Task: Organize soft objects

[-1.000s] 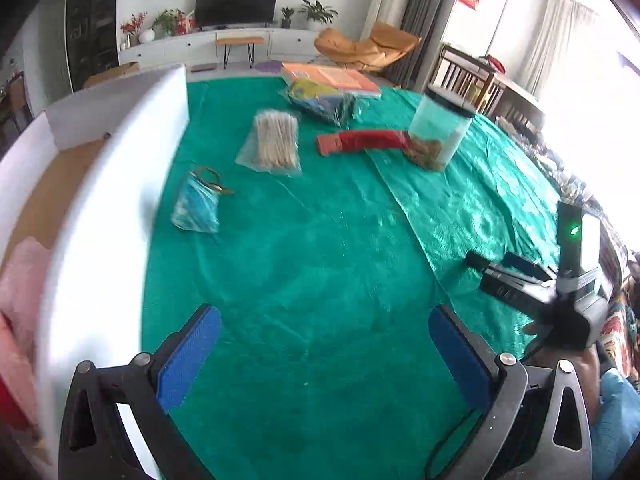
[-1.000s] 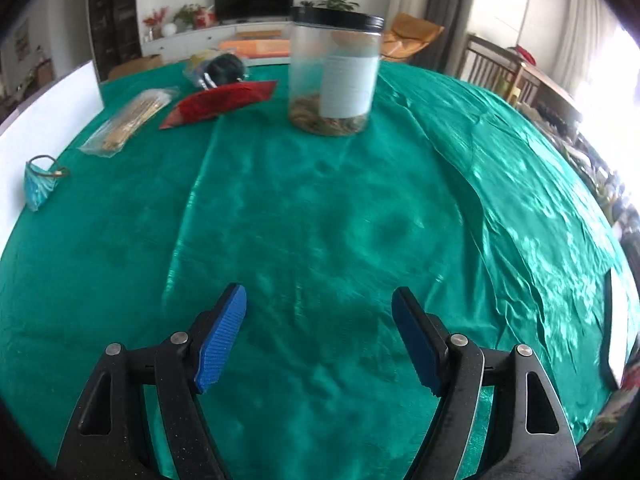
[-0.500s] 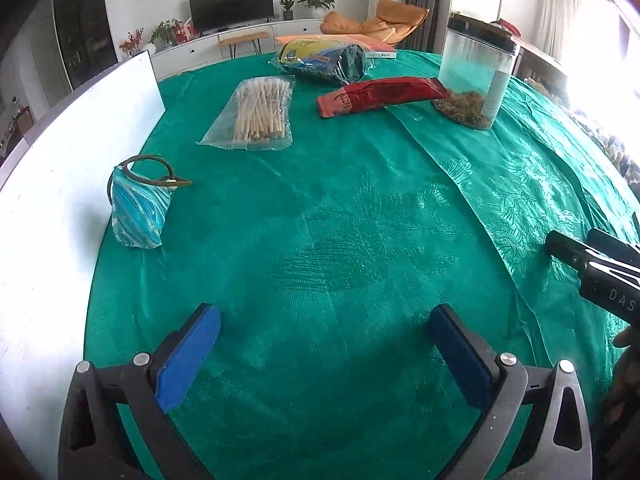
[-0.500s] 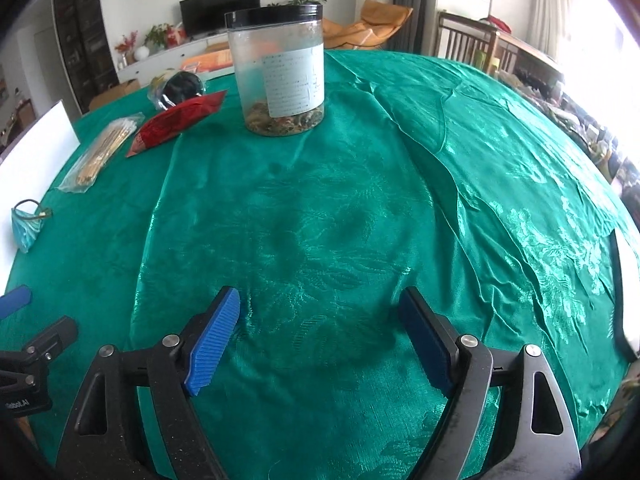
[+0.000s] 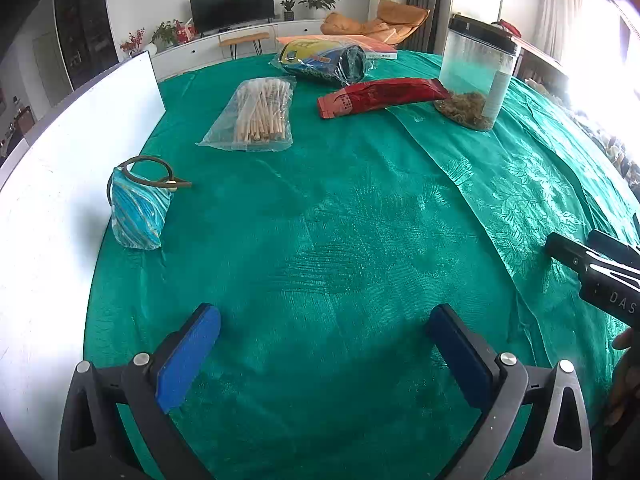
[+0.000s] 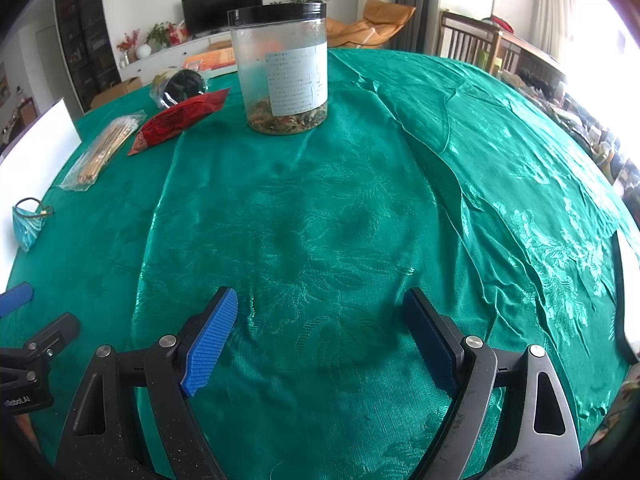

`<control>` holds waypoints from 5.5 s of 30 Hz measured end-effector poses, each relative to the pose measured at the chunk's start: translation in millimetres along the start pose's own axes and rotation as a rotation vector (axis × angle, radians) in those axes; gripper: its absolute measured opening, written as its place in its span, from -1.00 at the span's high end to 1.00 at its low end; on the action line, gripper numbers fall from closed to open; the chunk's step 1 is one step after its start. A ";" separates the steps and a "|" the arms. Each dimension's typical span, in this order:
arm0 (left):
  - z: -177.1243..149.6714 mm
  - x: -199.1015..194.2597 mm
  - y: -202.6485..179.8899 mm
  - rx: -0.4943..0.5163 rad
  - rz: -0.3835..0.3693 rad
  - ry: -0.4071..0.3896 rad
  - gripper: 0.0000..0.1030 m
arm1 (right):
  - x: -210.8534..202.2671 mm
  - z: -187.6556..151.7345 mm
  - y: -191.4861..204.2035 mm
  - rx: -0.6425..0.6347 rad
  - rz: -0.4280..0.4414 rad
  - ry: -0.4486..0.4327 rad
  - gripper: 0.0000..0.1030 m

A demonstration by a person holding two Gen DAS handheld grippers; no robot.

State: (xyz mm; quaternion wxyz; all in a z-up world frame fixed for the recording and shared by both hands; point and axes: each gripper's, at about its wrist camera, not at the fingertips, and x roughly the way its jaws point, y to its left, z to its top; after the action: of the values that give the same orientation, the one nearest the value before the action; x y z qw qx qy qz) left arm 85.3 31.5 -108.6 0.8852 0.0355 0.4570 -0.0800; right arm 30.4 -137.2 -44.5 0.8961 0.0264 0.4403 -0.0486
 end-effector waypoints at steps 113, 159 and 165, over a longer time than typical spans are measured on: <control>1.3 2.0 -1.3 0.002 -0.011 -0.005 -1.00 | 36.6 112.6 -112.1 0.207 0.089 0.023 -0.54; 171.6 117.4 64.6 -0.096 0.083 0.256 -0.87 | -13.5 36.4 -112.1 0.251 0.007 -0.143 -0.71; 170.1 101.6 53.5 -0.057 0.007 0.185 0.25 | 17.8 135.1 -174.8 0.478 0.216 -0.103 -0.70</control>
State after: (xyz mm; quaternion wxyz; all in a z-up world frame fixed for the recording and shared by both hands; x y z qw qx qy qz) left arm 289.1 50.0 -93.3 0.8401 0.0192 0.5387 -0.0603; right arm 128.1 -324.2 23.1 0.8857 0.2816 0.3647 -0.0568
